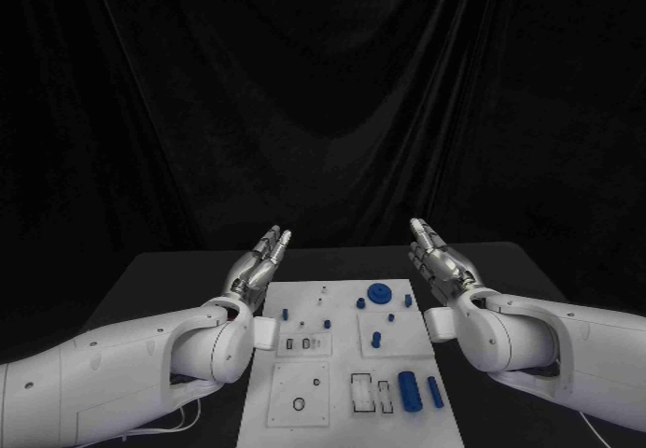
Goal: Assemble the parts on the task board
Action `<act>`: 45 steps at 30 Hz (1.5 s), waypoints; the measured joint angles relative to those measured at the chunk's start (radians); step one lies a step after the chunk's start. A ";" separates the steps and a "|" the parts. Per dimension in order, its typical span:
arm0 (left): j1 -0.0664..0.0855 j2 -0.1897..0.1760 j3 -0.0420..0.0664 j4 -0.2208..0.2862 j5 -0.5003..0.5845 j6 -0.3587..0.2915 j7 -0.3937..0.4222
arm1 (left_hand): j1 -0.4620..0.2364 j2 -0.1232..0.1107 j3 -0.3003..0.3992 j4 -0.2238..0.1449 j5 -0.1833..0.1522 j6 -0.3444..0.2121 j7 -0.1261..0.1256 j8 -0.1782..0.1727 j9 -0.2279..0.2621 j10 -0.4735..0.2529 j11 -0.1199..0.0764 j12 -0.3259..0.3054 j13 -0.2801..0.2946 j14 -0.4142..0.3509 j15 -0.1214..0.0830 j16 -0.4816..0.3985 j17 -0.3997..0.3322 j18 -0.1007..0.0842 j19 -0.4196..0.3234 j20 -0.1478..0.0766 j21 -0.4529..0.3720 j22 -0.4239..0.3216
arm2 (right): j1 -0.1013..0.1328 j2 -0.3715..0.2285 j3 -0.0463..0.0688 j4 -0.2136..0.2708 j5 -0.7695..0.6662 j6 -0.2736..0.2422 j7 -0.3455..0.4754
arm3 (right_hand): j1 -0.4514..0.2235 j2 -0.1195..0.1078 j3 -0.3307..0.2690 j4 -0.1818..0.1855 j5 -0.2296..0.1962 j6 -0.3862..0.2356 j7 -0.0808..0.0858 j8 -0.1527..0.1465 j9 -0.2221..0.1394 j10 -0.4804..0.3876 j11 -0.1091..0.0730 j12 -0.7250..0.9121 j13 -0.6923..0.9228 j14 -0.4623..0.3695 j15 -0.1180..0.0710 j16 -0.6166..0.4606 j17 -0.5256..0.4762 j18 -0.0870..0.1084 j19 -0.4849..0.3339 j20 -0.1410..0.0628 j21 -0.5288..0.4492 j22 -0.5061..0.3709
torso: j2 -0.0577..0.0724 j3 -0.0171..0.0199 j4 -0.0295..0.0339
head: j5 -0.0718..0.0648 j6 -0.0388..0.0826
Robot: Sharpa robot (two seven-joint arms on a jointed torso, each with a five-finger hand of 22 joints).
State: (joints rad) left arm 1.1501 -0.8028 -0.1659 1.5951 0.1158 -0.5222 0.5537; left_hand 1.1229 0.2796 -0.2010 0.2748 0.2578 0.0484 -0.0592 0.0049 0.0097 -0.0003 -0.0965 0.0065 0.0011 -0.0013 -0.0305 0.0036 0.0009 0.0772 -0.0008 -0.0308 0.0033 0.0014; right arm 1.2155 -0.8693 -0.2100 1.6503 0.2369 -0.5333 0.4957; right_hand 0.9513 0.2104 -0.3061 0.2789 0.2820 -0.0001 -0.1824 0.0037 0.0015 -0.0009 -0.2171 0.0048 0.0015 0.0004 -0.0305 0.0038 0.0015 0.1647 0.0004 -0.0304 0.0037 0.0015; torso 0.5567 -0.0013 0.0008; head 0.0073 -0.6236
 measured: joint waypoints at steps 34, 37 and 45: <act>0.038 -0.027 -0.049 -0.086 -0.125 0.376 0.118 | 0.174 0.007 -0.017 0.016 0.084 -0.004 -0.022 0.004 0.000 0.000 0.000 0.000 0.001 0.000 0.000 0.000 0.001 0.078 0.000 0.108 0.000 0.000 | 0.035 -0.097 -0.039 -0.012 0.040 0.362 -0.086 | 0.124 -0.017 -0.010 0.004 -0.007 0.041 0.127 0.014 0.010 0.001 0.145 0.000 0.000 0.000 0.011 0.000 0.000 0.000 0.000 0.101 0.000 0.000 | 0.052 0.0011 0.0062 | -0.010 -0.038; 0.038 -0.035 -0.049 -0.089 -0.177 0.380 0.119 | 0.224 0.003 -0.009 0.018 0.146 0.011 -0.006 0.004 0.002 0.000 0.008 0.000 0.000 0.000 0.000 0.000 0.001 0.078 0.001 0.116 0.000 0.000 | 0.045 -0.113 -0.039 -0.011 -0.012 0.381 -0.103 | 0.171 -0.026 0.008 -0.009 0.039 0.064 0.157 0.030 0.016 0.002 0.168 0.001 0.001 0.000 0.070 0.000 0.000 0.000 0.001 0.156 0.000 0.001 | 0.057 0.0000 0.0045 | -0.009 -0.047; 0.038 -0.066 -0.049 -0.086 -0.274 0.395 0.120 | 0.250 0.006 -0.009 0.018 0.182 0.025 0.000 0.004 0.004 0.001 0.008 0.000 0.000 0.002 0.003 0.000 0.000 0.094 0.003 0.141 0.000 0.000 | 0.134 -0.127 -0.039 -0.018 -0.226 0.431 -0.232 | 0.502 -0.040 0.125 -0.242 0.246 0.181 0.253 0.090 0.035 0.083 0.310 0.122 0.026 0.404 0.262 0.212 0.073 -0.019 0.401 0.320 0.189 0.093 | 0.072 -0.0039 0.0090 | -0.002 -0.067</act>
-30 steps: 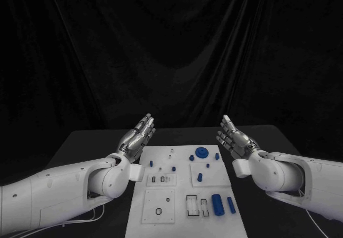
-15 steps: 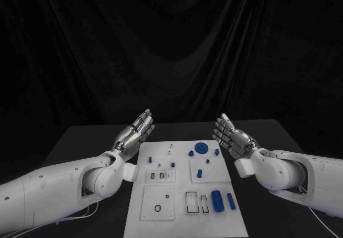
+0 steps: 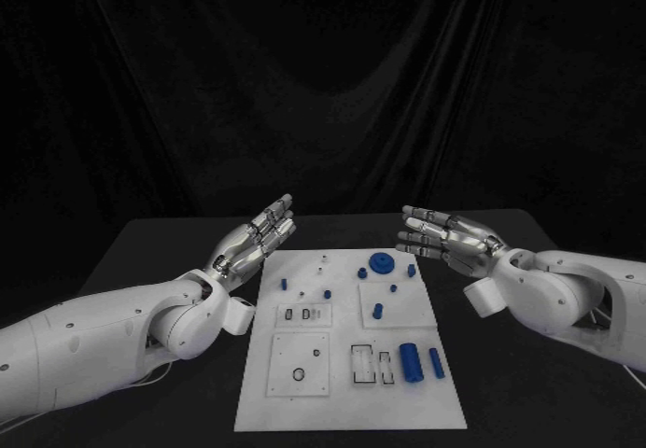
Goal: Assemble the parts on the task board
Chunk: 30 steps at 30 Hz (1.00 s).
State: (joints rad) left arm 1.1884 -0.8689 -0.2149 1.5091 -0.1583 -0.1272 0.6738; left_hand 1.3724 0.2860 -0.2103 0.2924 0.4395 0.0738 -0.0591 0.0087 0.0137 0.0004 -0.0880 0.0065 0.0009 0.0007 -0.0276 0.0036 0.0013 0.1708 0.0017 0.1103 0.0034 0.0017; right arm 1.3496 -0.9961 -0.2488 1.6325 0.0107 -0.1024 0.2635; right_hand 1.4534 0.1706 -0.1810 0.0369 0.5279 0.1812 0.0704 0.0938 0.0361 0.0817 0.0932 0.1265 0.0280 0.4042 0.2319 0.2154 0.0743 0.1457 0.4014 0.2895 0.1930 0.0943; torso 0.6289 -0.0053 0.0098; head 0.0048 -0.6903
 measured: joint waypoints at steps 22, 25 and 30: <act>0.000 -0.050 0.000 0.047 -0.058 0.031 0.001 | 0.075 -0.010 0.011 -0.011 0.091 0.011 0.004 0.004 0.001 -0.003 0.003 0.000 0.000 0.002 0.051 0.000 0.000 0.000 -0.002 0.034 0.000 -0.001 | 0.161 0.122 0.000 -0.073 -1.227 0.129 -0.416 | 0.015 -0.084 0.158 -0.121 -0.286 0.473 0.006 0.111 0.041 0.521 0.005 0.227 0.038 0.859 -0.213 0.248 0.125 0.027 0.764 -0.168 0.219 0.076 | 0.054 -0.0279 0.0348 | -0.017 -0.014; 0.000 -0.056 0.000 0.051 -0.060 0.033 0.001 | 0.084 -0.011 0.014 -0.014 0.099 0.011 0.004 0.004 0.001 0.000 0.006 0.000 0.000 -0.002 0.055 0.000 0.000 0.000 -0.002 0.034 0.000 -0.001 | 0.156 0.139 0.001 -0.082 -1.407 0.085 -0.411 | 0.008 -0.096 0.174 -0.108 -0.289 0.534 -0.022 0.100 0.044 0.640 -0.026 0.191 0.038 0.942 -0.243 0.367 0.236 0.027 0.840 -0.203 0.299 0.130 | 0.059 -0.0312 0.0410 | -0.027 -0.018; 0.000 -0.058 0.000 0.053 -0.061 0.036 0.002 | 0.088 -0.015 0.017 -0.016 0.104 0.011 0.004 0.004 0.001 0.000 0.006 0.000 0.000 -0.002 0.055 0.000 0.000 0.000 -0.002 0.042 0.000 -0.001 | 0.125 0.156 0.001 -0.101 -1.609 0.011 -0.402 | -0.016 -0.120 0.223 -0.092 -0.290 0.567 -0.006 0.041 0.041 0.763 -0.033 0.097 0.036 0.961 -0.260 0.507 0.393 0.027 0.859 -0.221 0.389 0.215 | 0.067 -0.0345 0.0534 | -0.037 -0.020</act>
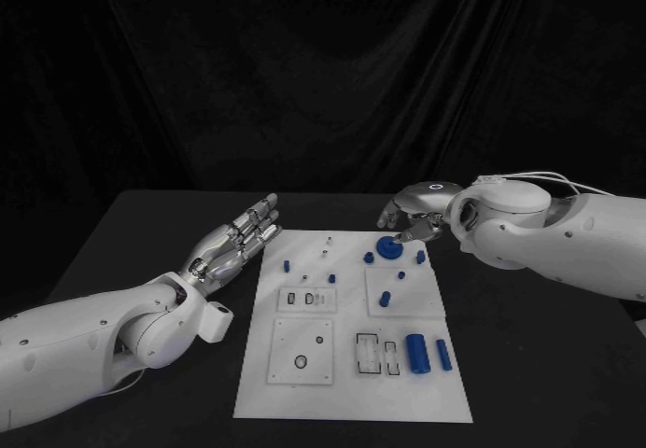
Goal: Assemble the parts on the task board
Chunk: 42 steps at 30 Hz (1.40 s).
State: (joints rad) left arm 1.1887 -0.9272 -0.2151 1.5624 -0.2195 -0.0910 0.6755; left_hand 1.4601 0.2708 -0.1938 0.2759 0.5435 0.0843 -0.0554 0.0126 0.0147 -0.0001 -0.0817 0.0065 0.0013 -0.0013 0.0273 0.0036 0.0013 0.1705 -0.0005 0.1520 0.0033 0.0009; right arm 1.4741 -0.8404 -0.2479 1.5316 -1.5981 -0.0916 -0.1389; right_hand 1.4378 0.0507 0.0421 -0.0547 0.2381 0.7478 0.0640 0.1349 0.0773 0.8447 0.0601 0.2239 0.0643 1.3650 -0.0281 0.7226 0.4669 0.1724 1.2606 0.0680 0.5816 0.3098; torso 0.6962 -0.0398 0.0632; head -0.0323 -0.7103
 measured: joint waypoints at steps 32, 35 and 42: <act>0.000 0.010 0.000 -0.021 -0.003 0.018 0.001 | 0.024 0.000 0.019 -0.014 0.022 0.015 0.015 0.000 0.002 0.000 0.007 0.000 0.000 0.000 0.014 0.000 0.000 0.000 0.000 0.014 0.000 0.000 | -0.110 0.066 0.000 -0.109 -0.183 -0.138 0.079 | -0.065 -0.062 0.031 0.081 -0.030 0.061 0.038 -0.047 0.002 0.098 0.003 -0.099 0.005 0.096 -0.021 0.413 0.494 0.000 0.023 -0.006 0.255 0.289 | 0.025 -0.0042 0.0314 | -0.015 0.006; 0.000 0.011 0.000 -0.023 -0.003 0.021 0.001 | 0.024 0.000 0.021 -0.016 0.022 0.015 0.015 0.000 0.002 0.000 0.007 0.000 0.000 0.004 0.018 0.000 0.000 0.000 0.000 0.014 0.000 0.000 | -0.115 0.071 0.000 -0.118 -0.184 -0.139 0.087 | -0.064 -0.061 0.039 0.080 -0.015 0.082 0.045 -0.046 0.004 0.104 0.005 -0.103 0.005 0.096 -0.021 0.413 0.496 0.000 0.020 -0.007 0.263 0.300 | 0.025 -0.0044 0.0311 | -0.015 0.004; 0.000 0.016 0.000 -0.027 -0.003 0.026 0.001 | 0.027 -0.004 0.026 -0.021 0.022 0.023 0.023 0.004 0.004 0.000 0.014 0.000 0.000 0.000 0.021 0.000 0.000 0.000 0.001 0.020 0.000 0.000 | -0.122 0.081 0.000 -0.134 -0.184 -0.141 0.101 | -0.059 -0.057 0.062 0.085 0.018 0.132 0.057 -0.034 0.009 0.119 0.010 -0.115 0.005 0.099 -0.017 0.424 0.520 0.000 0.013 -0.003 0.285 0.335 | 0.022 -0.0047 0.0307 | -0.011 0.001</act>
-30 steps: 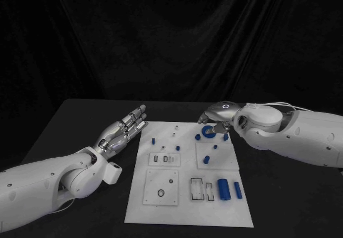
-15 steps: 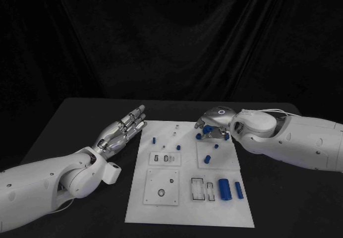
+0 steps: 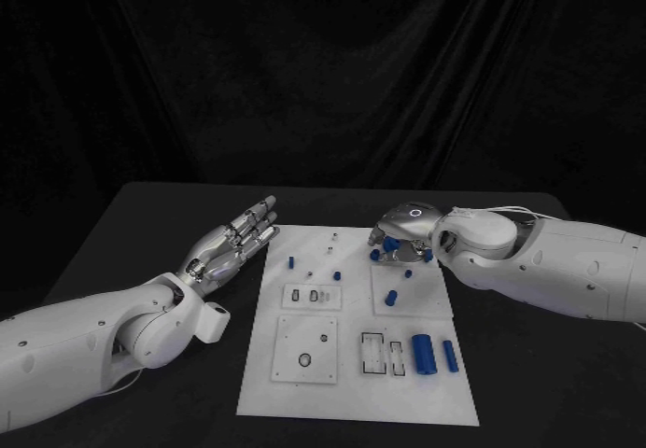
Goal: Assemble the parts on the task board
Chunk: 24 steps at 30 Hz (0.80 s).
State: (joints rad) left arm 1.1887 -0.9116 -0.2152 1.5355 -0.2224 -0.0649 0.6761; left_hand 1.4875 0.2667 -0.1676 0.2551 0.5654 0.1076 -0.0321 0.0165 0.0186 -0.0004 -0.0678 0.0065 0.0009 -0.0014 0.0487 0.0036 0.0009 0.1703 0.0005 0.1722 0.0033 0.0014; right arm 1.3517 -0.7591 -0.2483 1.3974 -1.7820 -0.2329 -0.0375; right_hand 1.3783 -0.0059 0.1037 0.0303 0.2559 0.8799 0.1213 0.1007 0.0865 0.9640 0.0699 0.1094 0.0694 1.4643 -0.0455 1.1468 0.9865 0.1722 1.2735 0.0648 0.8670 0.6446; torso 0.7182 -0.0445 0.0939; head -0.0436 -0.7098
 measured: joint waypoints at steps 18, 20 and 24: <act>0.000 0.007 0.000 -0.007 -0.001 0.012 0.000 | 0.008 0.000 0.012 -0.007 0.004 0.014 0.014 0.004 0.003 0.000 0.007 0.000 0.000 0.001 0.008 0.000 0.000 0.000 -0.001 0.008 0.000 0.000 | -0.028 0.042 0.000 -0.057 0.003 -0.011 0.018 | 0.009 -0.007 0.138 0.034 0.052 0.089 -0.004 0.000 -0.005 0.084 -0.002 -0.031 -0.003 0.000 0.000 0.012 0.021 0.000 -0.023 0.002 0.032 0.066 | -0.004 0.0003 0.0028 | -0.002 -0.010; 0.000 0.007 0.000 -0.008 -0.001 0.013 0.000 | 0.008 0.000 0.017 -0.011 0.004 0.018 0.018 0.004 0.003 0.000 0.007 0.000 0.000 0.004 0.011 0.000 0.001 0.000 0.002 0.012 0.000 0.000 | -0.032 0.045 0.001 -0.065 0.005 -0.014 0.021 | 0.009 -0.007 0.153 0.037 0.048 0.101 -0.005 0.000 -0.005 0.098 -0.003 -0.031 -0.003 0.000 0.000 0.012 0.021 0.000 -0.023 0.002 0.036 0.072 | -0.005 0.0002 0.0023 | 0.000 -0.011; 0.000 0.008 0.000 -0.011 -0.001 0.016 0.000 | 0.008 0.000 0.025 -0.014 0.008 0.023 0.023 0.004 0.004 0.000 0.014 0.000 0.000 0.000 0.014 0.000 0.001 0.000 -0.001 0.016 0.000 0.000 | -0.037 0.051 0.003 -0.077 0.013 -0.024 0.029 | 0.018 -0.016 0.191 0.037 0.019 0.140 -0.001 0.006 -0.002 0.149 -0.001 -0.031 -0.003 0.000 0.000 0.012 0.023 0.000 -0.023 0.002 0.047 0.091 | -0.005 0.0002 0.0013 | 0.004 -0.012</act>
State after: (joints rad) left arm 1.1887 -0.9035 -0.2153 1.5249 -0.2230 -0.0494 0.6764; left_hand 1.4954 0.2669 -0.1426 0.2411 0.5733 0.1308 -0.0089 0.0204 0.0224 -0.0007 -0.0537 0.0065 0.0013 -0.0013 0.0631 0.0036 0.0016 0.1702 -0.0007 0.1878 0.0033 0.0015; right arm 1.3150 -0.7084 -0.2458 1.3205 -1.7692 -0.2571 -0.0084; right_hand 1.3960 -0.0223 0.2952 0.0674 0.2745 1.0199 0.1201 0.1069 0.0844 1.1135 0.0686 0.0782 0.0660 1.4643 -0.0455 1.1587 1.0094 0.1720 1.2506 0.0663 0.9141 0.7360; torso 0.7129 -0.0443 0.0952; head -0.0395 -0.7215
